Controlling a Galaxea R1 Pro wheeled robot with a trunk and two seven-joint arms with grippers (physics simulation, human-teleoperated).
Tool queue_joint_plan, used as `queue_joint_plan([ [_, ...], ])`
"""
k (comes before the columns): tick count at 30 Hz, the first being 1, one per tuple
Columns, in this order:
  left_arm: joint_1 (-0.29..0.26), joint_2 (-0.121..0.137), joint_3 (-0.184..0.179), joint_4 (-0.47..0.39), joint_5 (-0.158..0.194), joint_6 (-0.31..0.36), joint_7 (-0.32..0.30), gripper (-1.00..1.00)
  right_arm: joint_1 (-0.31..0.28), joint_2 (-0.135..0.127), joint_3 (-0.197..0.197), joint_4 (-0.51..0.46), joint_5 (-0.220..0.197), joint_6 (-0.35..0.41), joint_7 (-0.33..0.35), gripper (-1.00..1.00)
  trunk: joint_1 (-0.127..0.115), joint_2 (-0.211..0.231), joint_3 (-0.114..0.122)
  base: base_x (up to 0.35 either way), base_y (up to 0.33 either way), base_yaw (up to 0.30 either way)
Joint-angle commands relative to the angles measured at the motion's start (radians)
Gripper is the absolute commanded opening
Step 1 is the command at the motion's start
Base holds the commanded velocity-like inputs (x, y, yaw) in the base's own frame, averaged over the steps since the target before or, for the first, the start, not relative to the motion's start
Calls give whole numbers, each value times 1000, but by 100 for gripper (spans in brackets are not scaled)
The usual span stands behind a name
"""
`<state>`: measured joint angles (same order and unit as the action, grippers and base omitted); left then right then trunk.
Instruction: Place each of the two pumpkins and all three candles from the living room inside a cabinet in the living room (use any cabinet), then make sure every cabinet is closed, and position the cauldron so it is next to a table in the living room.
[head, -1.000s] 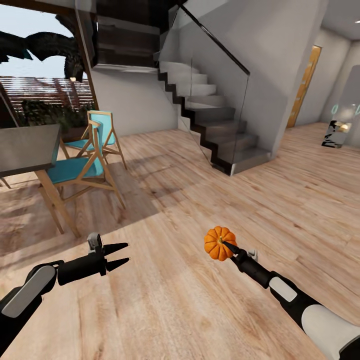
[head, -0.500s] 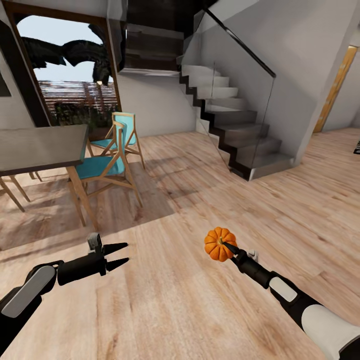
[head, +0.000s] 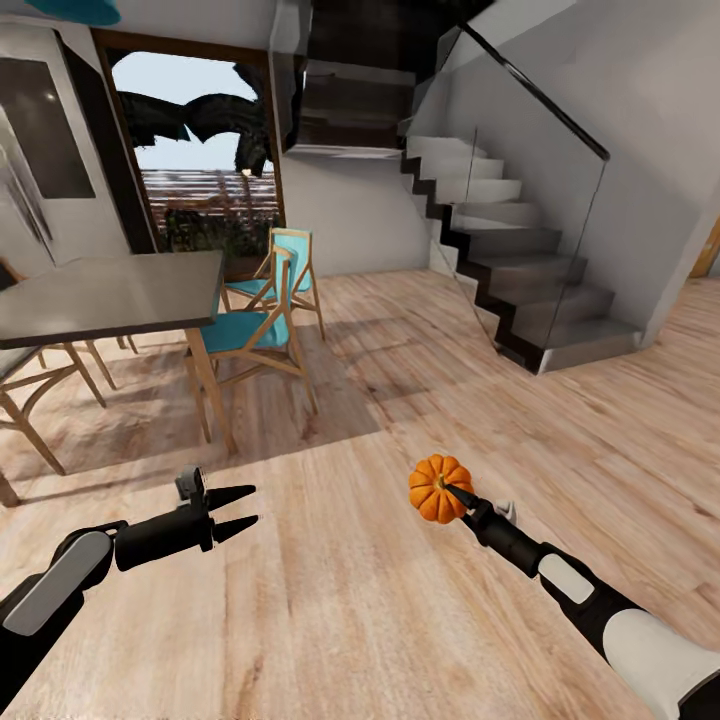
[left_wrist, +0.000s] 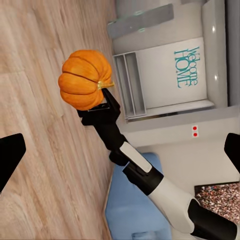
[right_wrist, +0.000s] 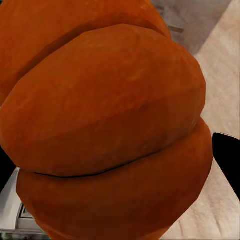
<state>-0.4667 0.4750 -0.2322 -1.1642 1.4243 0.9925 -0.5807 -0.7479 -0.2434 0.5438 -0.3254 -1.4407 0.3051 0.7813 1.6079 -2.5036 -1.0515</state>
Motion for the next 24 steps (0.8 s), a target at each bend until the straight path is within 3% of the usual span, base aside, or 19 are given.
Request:
queue_joint_plan([
  [1, -2, 1, -2, 1, -1, 2, -6, 100, -1, -1, 2, -1, -12, 8, -1, -100, 0, 0, 0, 0, 0, 245],
  [24, -1, 1, -2, 1, -5, 2, -5, 100, -1, -1, 2, 0, -14, 8, 0, -100, 0, 0, 22, 0, 0, 244],
])
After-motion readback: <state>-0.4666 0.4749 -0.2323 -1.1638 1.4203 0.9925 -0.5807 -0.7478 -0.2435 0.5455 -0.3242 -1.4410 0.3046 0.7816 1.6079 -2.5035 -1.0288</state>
